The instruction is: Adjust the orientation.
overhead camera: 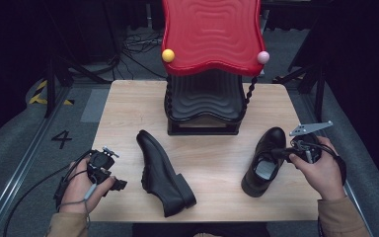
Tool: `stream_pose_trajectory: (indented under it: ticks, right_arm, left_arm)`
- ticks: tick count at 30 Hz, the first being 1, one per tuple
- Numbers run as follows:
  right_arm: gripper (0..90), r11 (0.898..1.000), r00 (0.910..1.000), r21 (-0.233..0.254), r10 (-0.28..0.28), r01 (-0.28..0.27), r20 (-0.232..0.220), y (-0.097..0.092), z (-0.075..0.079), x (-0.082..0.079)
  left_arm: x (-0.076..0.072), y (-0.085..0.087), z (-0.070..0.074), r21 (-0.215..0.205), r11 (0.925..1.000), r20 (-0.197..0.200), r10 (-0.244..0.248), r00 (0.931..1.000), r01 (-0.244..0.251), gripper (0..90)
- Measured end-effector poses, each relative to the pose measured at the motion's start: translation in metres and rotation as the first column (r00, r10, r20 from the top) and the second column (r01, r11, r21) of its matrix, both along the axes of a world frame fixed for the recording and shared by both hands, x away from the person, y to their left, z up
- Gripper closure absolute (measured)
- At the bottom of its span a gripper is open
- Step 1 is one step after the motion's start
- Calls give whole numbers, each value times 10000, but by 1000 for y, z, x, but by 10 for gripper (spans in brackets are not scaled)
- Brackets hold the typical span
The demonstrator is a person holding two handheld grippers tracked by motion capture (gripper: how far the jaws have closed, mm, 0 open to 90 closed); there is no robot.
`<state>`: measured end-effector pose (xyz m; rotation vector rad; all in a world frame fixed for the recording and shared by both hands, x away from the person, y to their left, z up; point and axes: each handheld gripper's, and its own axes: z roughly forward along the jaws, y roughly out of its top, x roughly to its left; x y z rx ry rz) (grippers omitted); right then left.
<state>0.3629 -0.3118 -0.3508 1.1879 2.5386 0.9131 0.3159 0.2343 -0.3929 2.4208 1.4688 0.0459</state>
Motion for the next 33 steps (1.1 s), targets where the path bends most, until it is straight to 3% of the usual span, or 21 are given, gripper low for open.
stream_pose_trajectory:
  ticks: [9, 14, 19, 22, 27, 33]
  right_arm:
    - [900, 9989, 9989, 49, 463, -463, 37, 12, 1, -2]
    - [900, 9958, 9958, 40, 918, -918, 73, 28, 1, -3]
    - [900, 9870, 9870, 30, 1607, -1607, 37, 50, 0, -7]
    - [900, 9801, 9802, 129, 1978, -1979, 31, 63, -1, -9]
    - [900, 9599, 9610, 500, 2745, -2759, 329, 85, -4, -15]
    - [900, 9344, 9358, 526, 3521, -3524, 139, 116, -14, -19]
  left_arm:
    - [-1, -1, 1, -86, 9999, 78, -126, 9999, 127, 317]
    - [-2, -3, 2, -99, 9994, 172, -338, 9993, 339, 317]
    - [-3, -5, 4, -236, 9989, 201, -398, 9990, 403, 317]
    - [-3, -5, 3, -268, 9987, 199, -434, 9989, 439, 317]
    - [-4, -5, 3, -488, 9975, 254, -494, 9985, 505, 313]
    - [-6, -6, 3, -683, 9962, 286, -523, 9982, 542, 321]
